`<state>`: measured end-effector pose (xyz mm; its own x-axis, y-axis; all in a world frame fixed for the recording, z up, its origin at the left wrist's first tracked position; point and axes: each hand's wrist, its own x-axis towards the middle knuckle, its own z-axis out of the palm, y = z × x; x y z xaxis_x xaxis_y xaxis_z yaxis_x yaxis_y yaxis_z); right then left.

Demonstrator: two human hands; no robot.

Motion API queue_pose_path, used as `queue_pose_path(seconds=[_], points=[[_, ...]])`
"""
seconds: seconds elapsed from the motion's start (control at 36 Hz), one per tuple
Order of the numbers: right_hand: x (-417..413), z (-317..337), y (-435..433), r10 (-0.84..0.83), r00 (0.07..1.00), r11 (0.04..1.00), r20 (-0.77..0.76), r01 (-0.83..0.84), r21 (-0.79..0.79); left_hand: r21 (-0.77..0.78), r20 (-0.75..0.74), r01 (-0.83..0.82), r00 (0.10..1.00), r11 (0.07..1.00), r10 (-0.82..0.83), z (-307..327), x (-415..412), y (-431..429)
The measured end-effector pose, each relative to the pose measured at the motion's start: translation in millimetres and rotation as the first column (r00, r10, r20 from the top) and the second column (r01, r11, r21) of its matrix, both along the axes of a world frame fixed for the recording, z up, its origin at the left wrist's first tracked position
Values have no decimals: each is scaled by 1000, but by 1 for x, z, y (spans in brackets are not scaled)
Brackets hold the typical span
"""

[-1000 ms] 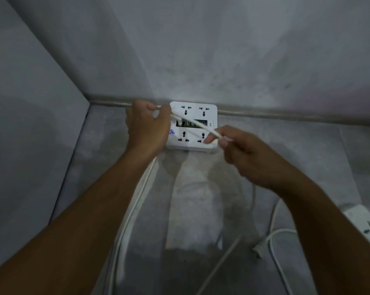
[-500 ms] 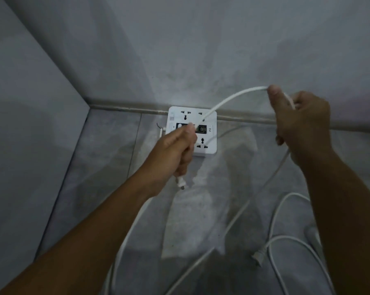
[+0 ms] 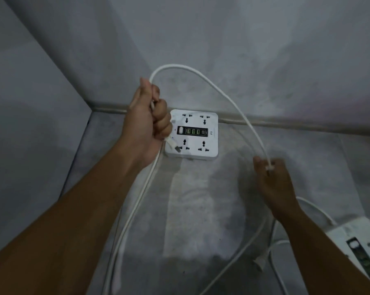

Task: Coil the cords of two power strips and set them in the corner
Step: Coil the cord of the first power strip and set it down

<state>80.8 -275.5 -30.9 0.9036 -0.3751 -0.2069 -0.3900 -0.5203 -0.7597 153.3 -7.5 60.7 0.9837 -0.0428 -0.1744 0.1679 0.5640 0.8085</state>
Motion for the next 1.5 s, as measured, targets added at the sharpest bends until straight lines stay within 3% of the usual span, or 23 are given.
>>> queue_pose_path(seconds=[0.06, 0.11, 0.17, 0.25, 0.33, 0.5, 0.58, 0.67, 0.75, 0.89, 1.06, 1.17, 1.22, 1.33, 1.39, 1.5], points=[[9, 12, 5, 27, 986, 993, 167, -7, -119, 16, -29, 17, 999, 1000, -17, -6, -6, -4], [17, 24, 11, 154, 959, 967, 240, -96, -234, 2, -61, 30, 998, 1000, -29, -11, -12, -6], [25, 31, 11, 272, 943, 922, 193, -198, -332, -44, -89, 27, 996, 999, -31, -12, -15, -6], [31, 38, 8, 427, 904, 825, 2, -389, -410, -73, -106, 11, 994, 997, -18, -11, -17, -6], [27, 48, 10, 518, 843, 789, -144, -536, -300, -14, -80, 16, 997, 1000, -17, -10, -19, -8], [26, 70, 17, 600, 736, 735, -314, -662, -148, 198, 40, 19, 999, 980, -28, -14, -22, -16], [27, 91, 23, 610, 718, 744, -335, -665, -72, 404, 99, 13, 993, 915, -57, -15, -24, -18], [30, 111, 28, 604, 728, 744, -324, -661, -96, 546, 124, -10, 990, 838, -70, -12, -26, -18], [31, 124, 30, 604, 730, 734, -320, -666, -133, 542, 131, -6, 988, 840, -78, -10, -27, -19], [29, 142, 32, 619, 747, 766, -244, -642, -22, 566, 146, -22, 987, 824, -74, -13, -28, -24], [32, 149, 35, 651, 756, 759, 66, -649, -57, 755, 189, -33, 967, 655, -169, -23, -33, -34], [29, 154, 34, 581, 808, 759, 100, -582, 293, 818, 221, -82, 959, 570, -179, -24, -36, -38], [28, 156, 30, 598, 801, 726, 2, -543, 423, 817, 201, -99, 972, 568, -120, -27, -34, -35], [27, 154, 23, 698, 698, 641, -161, -509, 574, 768, 152, -158, 986, 621, 64, -31, -24, -22], [26, 151, 23, 689, 713, 627, -129, -498, 598, 749, 136, -156, 987, 645, 81, -31, -21, -17], [31, 145, 29, 548, 834, 713, 69, -509, 482, 706, 114, -76, 993, 704, -7, -25, -24, -20]])
